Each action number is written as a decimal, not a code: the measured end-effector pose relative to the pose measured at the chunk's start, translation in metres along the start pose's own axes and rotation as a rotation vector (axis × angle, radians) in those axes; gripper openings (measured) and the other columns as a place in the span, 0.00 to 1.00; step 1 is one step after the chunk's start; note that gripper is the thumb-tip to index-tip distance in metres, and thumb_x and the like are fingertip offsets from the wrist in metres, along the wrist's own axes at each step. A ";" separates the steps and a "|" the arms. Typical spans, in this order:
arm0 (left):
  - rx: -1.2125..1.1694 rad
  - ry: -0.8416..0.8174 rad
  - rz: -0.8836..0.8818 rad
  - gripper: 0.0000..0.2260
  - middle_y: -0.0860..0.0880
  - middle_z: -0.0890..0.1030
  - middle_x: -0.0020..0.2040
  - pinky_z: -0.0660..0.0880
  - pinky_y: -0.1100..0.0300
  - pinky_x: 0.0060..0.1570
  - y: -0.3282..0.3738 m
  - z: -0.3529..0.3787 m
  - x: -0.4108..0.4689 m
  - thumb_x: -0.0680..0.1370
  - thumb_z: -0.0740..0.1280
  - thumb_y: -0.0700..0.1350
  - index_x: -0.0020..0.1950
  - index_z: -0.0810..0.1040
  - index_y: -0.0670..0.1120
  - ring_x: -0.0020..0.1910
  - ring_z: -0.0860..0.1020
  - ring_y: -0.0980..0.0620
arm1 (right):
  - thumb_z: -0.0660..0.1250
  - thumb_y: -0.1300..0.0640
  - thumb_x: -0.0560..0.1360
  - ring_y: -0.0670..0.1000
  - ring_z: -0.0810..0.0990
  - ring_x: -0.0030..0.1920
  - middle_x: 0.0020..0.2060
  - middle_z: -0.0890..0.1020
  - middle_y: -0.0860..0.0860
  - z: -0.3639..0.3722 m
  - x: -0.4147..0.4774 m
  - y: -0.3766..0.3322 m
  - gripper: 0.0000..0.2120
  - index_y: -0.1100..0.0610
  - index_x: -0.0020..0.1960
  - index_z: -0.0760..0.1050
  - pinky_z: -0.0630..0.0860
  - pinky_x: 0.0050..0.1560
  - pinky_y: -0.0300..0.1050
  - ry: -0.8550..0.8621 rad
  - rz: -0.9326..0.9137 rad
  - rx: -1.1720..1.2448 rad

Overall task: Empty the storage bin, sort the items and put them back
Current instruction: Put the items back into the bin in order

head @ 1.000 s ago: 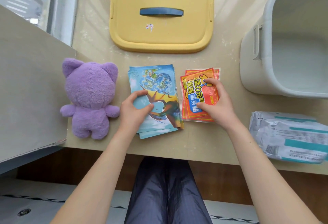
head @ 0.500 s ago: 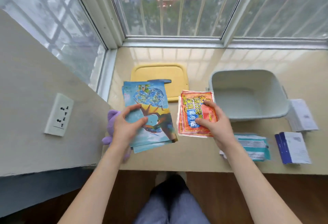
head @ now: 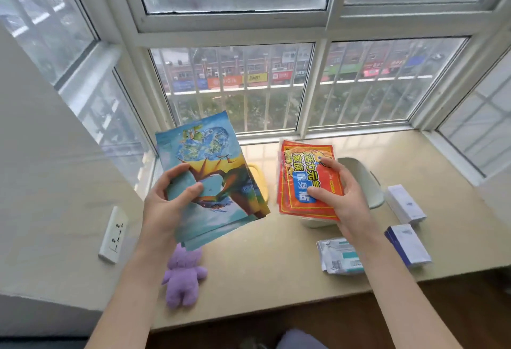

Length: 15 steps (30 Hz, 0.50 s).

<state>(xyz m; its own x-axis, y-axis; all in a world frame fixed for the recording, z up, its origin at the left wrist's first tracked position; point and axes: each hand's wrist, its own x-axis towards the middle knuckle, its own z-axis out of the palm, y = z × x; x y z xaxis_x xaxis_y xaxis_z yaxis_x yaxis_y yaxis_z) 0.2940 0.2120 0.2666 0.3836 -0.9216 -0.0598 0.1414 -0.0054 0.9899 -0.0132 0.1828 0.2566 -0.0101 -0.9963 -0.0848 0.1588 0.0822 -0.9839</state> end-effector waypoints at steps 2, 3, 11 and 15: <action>-0.010 -0.019 -0.051 0.17 0.49 0.83 0.55 0.78 0.58 0.50 -0.011 0.004 -0.011 0.69 0.76 0.37 0.54 0.82 0.52 0.51 0.81 0.51 | 0.78 0.63 0.64 0.56 0.83 0.57 0.59 0.81 0.53 -0.009 -0.012 0.005 0.31 0.46 0.64 0.76 0.80 0.56 0.60 0.037 0.021 0.004; 0.001 -0.027 -0.071 0.17 0.50 0.83 0.54 0.78 0.60 0.49 -0.017 0.007 -0.017 0.68 0.76 0.37 0.54 0.82 0.52 0.51 0.81 0.51 | 0.78 0.62 0.64 0.56 0.83 0.56 0.59 0.81 0.53 -0.014 -0.017 0.008 0.31 0.45 0.64 0.76 0.80 0.56 0.60 0.055 0.035 -0.001; 0.025 -0.087 -0.184 0.18 0.49 0.83 0.54 0.78 0.66 0.39 -0.047 0.069 -0.055 0.68 0.76 0.36 0.55 0.82 0.51 0.49 0.83 0.49 | 0.77 0.58 0.67 0.50 0.83 0.55 0.57 0.80 0.47 -0.089 -0.045 0.016 0.29 0.41 0.64 0.74 0.83 0.47 0.50 0.113 0.095 -0.023; 0.064 -0.105 -0.161 0.18 0.51 0.83 0.55 0.79 0.63 0.43 -0.055 0.124 -0.069 0.68 0.76 0.37 0.54 0.82 0.53 0.49 0.83 0.52 | 0.78 0.56 0.65 0.52 0.83 0.56 0.58 0.80 0.47 -0.151 -0.051 0.021 0.30 0.41 0.64 0.75 0.82 0.50 0.55 0.141 0.108 -0.019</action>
<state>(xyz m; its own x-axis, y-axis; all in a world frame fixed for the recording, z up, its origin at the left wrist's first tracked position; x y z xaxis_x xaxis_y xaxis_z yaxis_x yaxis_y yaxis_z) 0.1470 0.2276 0.2325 0.2626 -0.9423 -0.2076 0.1338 -0.1775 0.9750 -0.1579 0.2393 0.2165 -0.1327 -0.9686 -0.2102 0.1482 0.1903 -0.9705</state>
